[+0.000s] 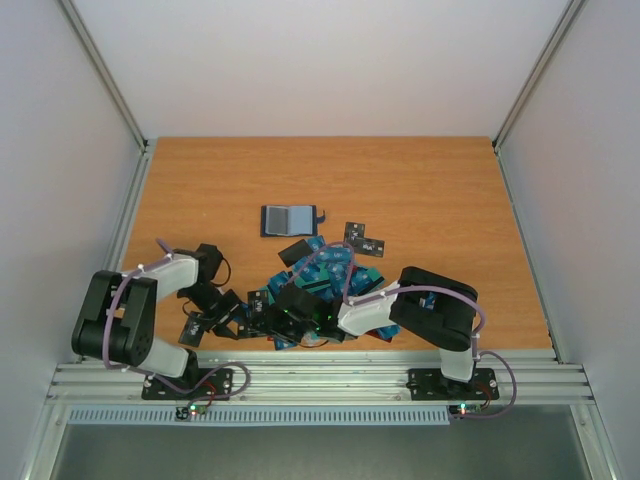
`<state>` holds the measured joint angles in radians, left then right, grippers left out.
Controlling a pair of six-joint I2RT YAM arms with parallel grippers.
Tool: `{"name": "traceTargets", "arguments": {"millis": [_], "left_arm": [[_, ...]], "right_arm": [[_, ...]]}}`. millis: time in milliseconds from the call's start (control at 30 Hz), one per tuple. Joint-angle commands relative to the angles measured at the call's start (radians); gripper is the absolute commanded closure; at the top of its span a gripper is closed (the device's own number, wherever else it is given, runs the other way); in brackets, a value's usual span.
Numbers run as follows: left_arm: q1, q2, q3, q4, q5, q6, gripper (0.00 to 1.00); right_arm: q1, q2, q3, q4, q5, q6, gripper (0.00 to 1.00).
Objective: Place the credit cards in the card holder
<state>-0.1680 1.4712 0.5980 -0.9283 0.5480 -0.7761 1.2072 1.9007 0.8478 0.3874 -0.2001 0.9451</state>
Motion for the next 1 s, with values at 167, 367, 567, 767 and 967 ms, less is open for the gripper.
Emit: {"name": "traceTargets", "arguments": {"millis": [167, 367, 567, 767, 967], "left_arm": [[-0.010, 0.043, -0.034, 0.106, -0.036, 0.023, 0.58], [-0.010, 0.040, -0.032, 0.104, -0.030, 0.026, 0.58], [-0.010, -0.025, -0.006, 0.071, -0.043, 0.022, 0.58], [-0.010, -0.150, 0.098, -0.065, -0.116, 0.042, 0.50], [-0.010, -0.265, 0.280, -0.157, -0.171, 0.112, 0.43]], "right_arm": [[0.000, 0.015, 0.037, -0.083, 0.058, -0.037, 0.65], [-0.004, 0.021, 0.035, -0.093, 0.054, -0.041, 0.81], [-0.022, -0.001, 0.043, -0.119, 0.027, -0.065, 0.94], [-0.063, -0.098, 0.051, -0.193, -0.062, -0.145, 0.99], [-0.146, -0.245, 0.134, -0.491, -0.180, -0.362, 0.99]]}}
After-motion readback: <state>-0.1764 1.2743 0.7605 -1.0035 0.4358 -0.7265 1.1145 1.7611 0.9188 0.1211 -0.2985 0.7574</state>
